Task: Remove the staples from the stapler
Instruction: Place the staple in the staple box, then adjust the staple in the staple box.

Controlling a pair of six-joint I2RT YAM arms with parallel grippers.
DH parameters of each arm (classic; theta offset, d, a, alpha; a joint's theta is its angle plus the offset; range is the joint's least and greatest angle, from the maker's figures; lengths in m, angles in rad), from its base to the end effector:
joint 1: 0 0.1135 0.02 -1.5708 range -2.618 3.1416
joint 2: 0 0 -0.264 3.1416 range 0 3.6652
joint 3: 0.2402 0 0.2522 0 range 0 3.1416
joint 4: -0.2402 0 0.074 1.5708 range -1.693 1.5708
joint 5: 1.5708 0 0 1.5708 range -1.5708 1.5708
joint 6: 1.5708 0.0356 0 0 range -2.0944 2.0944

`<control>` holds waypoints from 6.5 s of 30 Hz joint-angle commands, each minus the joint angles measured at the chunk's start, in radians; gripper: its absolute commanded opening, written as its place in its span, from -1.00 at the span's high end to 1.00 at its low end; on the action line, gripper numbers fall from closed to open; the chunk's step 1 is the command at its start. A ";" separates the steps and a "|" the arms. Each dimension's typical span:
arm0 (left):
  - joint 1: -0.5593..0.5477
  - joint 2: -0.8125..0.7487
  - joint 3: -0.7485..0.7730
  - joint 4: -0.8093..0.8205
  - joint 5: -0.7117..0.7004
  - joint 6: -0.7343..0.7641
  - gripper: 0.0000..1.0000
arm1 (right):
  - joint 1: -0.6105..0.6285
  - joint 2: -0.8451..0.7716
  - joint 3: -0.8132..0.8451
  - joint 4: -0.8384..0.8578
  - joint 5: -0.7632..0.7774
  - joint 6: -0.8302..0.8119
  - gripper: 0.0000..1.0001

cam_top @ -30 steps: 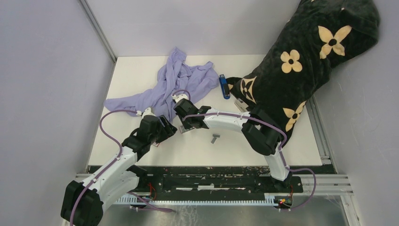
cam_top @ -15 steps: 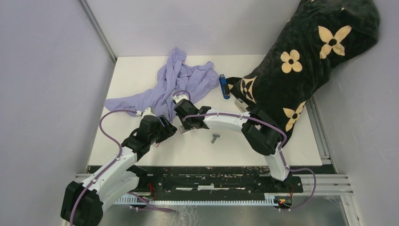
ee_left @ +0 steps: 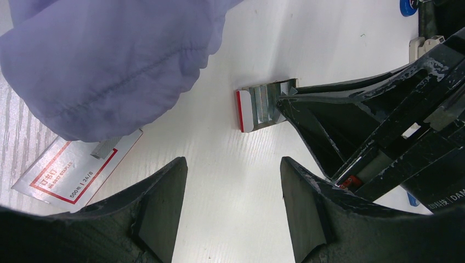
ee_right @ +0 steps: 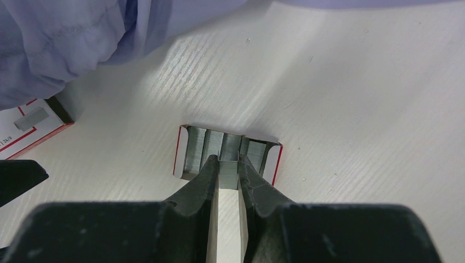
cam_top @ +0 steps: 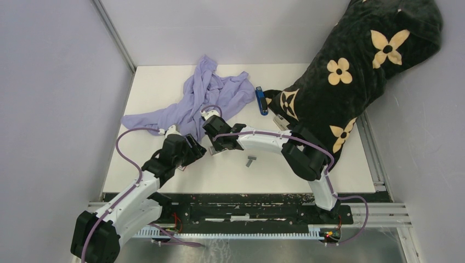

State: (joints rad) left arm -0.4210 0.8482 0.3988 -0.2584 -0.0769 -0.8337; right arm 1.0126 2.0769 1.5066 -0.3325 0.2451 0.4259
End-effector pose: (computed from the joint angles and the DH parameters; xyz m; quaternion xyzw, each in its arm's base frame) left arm 0.1611 -0.0691 0.1880 -0.2017 0.8851 -0.2171 0.3588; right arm 0.2477 0.3803 0.1774 -0.2328 0.9092 0.1275 0.3209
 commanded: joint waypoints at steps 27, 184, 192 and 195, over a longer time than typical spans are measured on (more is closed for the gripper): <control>0.002 -0.024 -0.001 0.031 -0.007 -0.039 -0.40 | 0.003 -0.011 -0.023 0.013 0.030 0.006 0.77; 0.004 -0.127 -0.003 -0.007 -0.032 -0.028 -0.42 | -0.121 0.072 0.066 -0.066 -0.247 0.014 -0.23; 0.003 -0.127 -0.002 -0.007 -0.032 -0.028 -0.42 | -0.115 0.072 0.066 -0.070 -0.233 0.000 -0.22; 0.003 -0.127 -0.002 -0.008 -0.031 -0.028 -0.42 | -0.114 0.076 0.067 -0.073 -0.230 -0.006 -0.21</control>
State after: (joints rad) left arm -0.4210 0.7261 0.3916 -0.2905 -0.0963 -0.8337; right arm 0.8886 2.1304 1.5520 -0.4122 0.0036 0.4324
